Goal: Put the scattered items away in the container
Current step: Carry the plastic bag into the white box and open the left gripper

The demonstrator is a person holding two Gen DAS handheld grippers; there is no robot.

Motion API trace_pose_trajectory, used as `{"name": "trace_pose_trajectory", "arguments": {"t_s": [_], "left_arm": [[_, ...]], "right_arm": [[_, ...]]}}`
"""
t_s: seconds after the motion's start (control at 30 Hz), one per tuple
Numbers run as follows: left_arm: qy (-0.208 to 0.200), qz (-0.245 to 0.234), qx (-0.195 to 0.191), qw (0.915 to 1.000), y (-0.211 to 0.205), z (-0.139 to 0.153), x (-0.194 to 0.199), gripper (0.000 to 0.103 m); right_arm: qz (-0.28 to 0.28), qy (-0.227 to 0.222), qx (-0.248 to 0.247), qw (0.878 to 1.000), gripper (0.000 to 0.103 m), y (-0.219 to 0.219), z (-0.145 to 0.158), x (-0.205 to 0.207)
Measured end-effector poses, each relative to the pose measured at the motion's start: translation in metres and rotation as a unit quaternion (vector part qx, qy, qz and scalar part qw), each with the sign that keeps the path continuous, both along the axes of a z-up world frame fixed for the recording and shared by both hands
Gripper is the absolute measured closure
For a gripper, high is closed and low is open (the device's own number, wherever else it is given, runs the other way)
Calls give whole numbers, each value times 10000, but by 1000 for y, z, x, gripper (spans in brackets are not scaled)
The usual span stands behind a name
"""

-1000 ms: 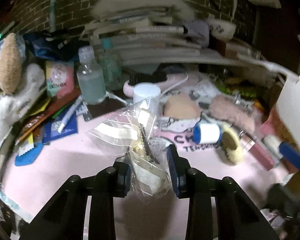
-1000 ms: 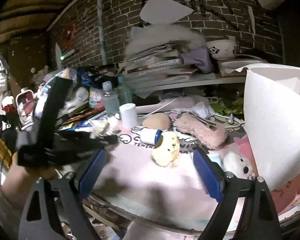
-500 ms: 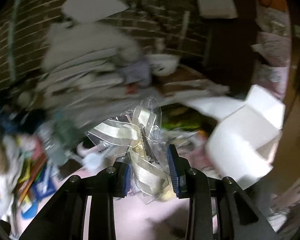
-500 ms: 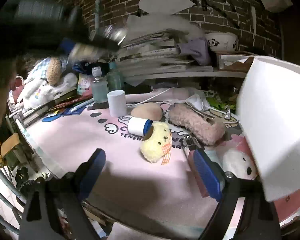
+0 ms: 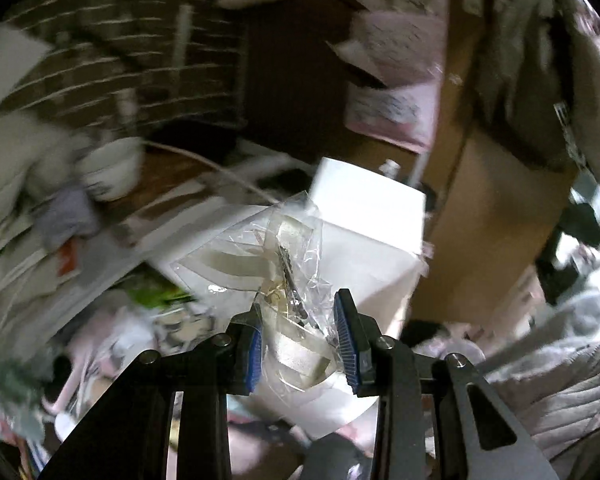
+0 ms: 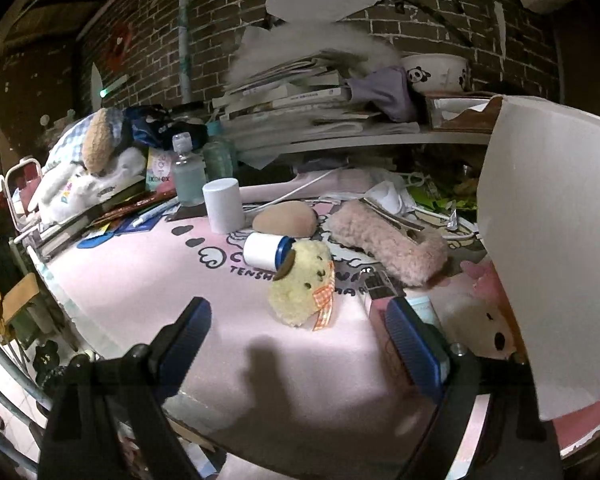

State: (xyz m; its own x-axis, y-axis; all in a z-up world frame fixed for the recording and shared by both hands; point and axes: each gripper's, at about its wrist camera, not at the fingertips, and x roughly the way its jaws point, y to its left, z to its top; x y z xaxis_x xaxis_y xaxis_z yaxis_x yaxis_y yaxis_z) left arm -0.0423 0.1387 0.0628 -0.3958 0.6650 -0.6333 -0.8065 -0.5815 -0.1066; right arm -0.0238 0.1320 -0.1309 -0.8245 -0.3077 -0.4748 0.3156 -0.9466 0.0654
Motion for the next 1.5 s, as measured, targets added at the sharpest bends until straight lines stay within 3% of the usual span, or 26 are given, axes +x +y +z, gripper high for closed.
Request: {"name": "trace_pose_trajectory", "arguments": {"t_s": [0.27,0.53,0.77,0.87,0.93,1.0,1.23,1.5], "left_arm": [[-463,-718,-789,9932,74,-13,-15,76],[-633,-763,-1561,9828,112,-40,-30,76],[-839,-682,-1787,9779,123,-60,-46,72],[-807,-637,-1831,9777,124,-62,-47,61],[-782,-594,-1815,9785,123,-62,-47,40],[-747,-595,-1775,9795,122,-62,-48,31],[-550,-571,-1712,9820,120,-56,-43,18],[-62,-392,-1217,9918,100,-30,-26,1]], "right_arm": [[-31,-49,-77,10000,15,5,-1,-1],[-31,-50,-144,9999,15,6,0,0],[-14,-32,-182,9998,15,5,0,0],[-20,-41,-192,9998,15,5,1,0],[-27,-43,-191,9998,15,4,1,0],[-32,-56,-196,9998,15,4,1,1],[-70,-76,-200,9997,15,8,0,0],[-100,-44,-240,9997,15,12,1,1]]}}
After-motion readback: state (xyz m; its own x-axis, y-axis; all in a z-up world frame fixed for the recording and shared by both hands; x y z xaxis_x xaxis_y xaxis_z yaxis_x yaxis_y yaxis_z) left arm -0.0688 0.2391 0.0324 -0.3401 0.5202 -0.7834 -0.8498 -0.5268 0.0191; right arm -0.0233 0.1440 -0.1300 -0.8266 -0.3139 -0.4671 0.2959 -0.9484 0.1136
